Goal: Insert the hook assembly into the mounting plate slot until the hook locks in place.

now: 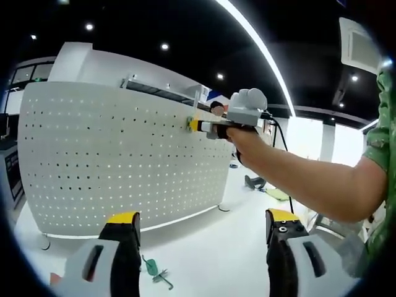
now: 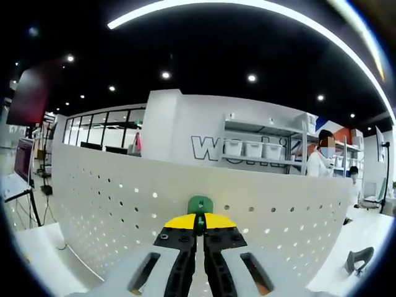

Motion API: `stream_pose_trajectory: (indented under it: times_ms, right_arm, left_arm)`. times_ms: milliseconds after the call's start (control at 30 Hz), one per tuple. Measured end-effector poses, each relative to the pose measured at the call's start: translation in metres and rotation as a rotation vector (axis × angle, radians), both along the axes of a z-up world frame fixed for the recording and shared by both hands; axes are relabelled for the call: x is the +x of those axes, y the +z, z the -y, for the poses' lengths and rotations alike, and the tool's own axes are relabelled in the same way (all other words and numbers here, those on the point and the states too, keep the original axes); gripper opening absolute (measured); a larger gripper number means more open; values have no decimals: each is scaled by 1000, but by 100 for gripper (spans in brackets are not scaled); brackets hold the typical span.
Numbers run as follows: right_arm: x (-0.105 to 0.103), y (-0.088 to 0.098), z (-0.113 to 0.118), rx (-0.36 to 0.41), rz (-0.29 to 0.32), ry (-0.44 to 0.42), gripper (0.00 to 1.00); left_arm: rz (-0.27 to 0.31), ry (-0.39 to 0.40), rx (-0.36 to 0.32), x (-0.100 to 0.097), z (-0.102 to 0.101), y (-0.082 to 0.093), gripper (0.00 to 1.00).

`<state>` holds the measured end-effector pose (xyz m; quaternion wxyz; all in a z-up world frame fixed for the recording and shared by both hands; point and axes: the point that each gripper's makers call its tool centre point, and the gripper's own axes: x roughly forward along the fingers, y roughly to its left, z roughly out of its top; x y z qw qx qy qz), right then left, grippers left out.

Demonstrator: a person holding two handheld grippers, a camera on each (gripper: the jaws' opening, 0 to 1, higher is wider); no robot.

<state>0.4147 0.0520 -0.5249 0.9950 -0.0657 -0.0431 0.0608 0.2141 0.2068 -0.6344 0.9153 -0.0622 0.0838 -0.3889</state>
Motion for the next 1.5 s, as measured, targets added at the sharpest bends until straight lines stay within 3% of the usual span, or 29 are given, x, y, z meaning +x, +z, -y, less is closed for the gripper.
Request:
stream_pose_trajectory:
  times_ms: [600, 1000, 1500]
  right_arm:
    - [3, -2, 0, -26, 35, -13, 1]
    - [2, -2, -1, 0, 19, -11, 2]
    - [1, 3, 1, -34, 21, -3, 6]
  left_arm:
    - [-1, -2, -1, 2, -2, -1, 83]
    - [-5, -11, 4, 1, 0, -3, 83]
    - [-7, -15, 3, 0, 0, -3, 82]
